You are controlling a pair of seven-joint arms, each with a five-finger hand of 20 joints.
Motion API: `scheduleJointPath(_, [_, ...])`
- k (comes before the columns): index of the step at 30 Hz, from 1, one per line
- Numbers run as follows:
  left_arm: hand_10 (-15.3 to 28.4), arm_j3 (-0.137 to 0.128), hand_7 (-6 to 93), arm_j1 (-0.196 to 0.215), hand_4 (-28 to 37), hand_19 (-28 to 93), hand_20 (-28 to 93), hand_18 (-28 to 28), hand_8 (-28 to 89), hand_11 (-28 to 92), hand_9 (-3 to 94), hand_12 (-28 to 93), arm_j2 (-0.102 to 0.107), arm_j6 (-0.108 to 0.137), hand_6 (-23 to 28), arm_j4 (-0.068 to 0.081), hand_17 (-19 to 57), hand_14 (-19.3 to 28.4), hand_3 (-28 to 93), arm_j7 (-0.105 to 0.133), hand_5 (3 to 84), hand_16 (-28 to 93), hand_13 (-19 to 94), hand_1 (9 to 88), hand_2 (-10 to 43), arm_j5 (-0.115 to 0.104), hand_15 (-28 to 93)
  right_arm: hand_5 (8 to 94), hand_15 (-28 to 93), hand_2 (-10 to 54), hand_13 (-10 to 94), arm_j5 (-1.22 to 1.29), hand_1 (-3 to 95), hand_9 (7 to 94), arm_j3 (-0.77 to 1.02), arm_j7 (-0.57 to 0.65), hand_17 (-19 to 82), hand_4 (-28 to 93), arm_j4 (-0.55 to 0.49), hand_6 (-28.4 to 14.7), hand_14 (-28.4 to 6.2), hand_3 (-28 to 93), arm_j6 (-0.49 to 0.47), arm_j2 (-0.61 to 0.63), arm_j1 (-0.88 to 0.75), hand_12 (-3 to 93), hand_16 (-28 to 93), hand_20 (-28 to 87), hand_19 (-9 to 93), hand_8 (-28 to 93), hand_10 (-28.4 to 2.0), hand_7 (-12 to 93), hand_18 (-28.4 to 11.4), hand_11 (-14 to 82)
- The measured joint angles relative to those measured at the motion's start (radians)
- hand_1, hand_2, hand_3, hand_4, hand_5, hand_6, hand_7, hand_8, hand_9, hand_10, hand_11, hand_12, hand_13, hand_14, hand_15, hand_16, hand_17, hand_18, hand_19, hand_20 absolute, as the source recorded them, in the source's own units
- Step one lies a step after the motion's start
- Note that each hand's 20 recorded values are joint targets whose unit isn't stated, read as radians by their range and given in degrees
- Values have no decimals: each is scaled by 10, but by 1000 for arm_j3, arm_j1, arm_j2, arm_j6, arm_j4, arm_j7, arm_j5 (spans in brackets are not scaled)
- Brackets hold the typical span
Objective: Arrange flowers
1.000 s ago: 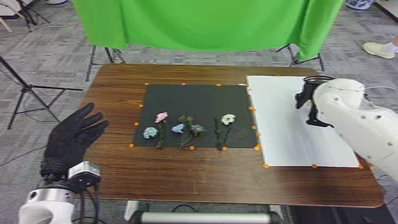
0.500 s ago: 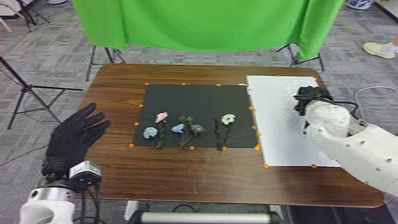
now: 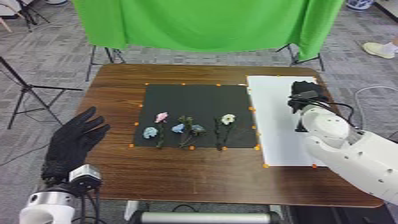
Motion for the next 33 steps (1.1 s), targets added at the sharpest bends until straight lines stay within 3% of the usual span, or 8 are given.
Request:
scheduleJointPath(8, [200,-2,139,8,-210,570,-21,233,-98,270,352,89,-1,4,107,-4,-105,264,812,0,386,-96,261,245,59,0,496,809,763,-95,811,-27,536,937,201,-81,382,-283,-142,-1,-20,853,-3,-22,-106,367,177,345,932,-4,-67,398,-231,161])
scheduleJointPath(17, [199,-5,138,16,-210,570,-21,233,-98,269,352,89,-7,8,107,-7,-105,264,812,-1,386,-96,261,246,59,0,496,807,763,-95,809,-43,535,937,457,-154,381,-283,-344,0,-23,850,-92,-81,-341,368,176,344,932,-1,-68,395,-231,158])
scheduleJointPath(24, [200,-5,139,16,-210,570,-21,233,-98,269,353,89,-8,8,107,-7,-105,264,813,-1,386,-97,261,245,59,0,496,807,763,-95,808,-49,537,937,417,-168,379,-283,-395,0,-24,848,-68,-122,-452,368,175,341,932,-1,-69,391,-232,154])
scheduleJointPath(33, [199,-5,139,14,-211,570,-21,233,-98,269,353,89,-8,8,107,-6,-105,263,812,-2,386,-96,261,245,59,0,497,802,761,-95,808,-36,537,936,312,-169,378,-283,-390,0,-26,846,-40,-174,-448,371,173,339,932,4,-69,393,-232,152])
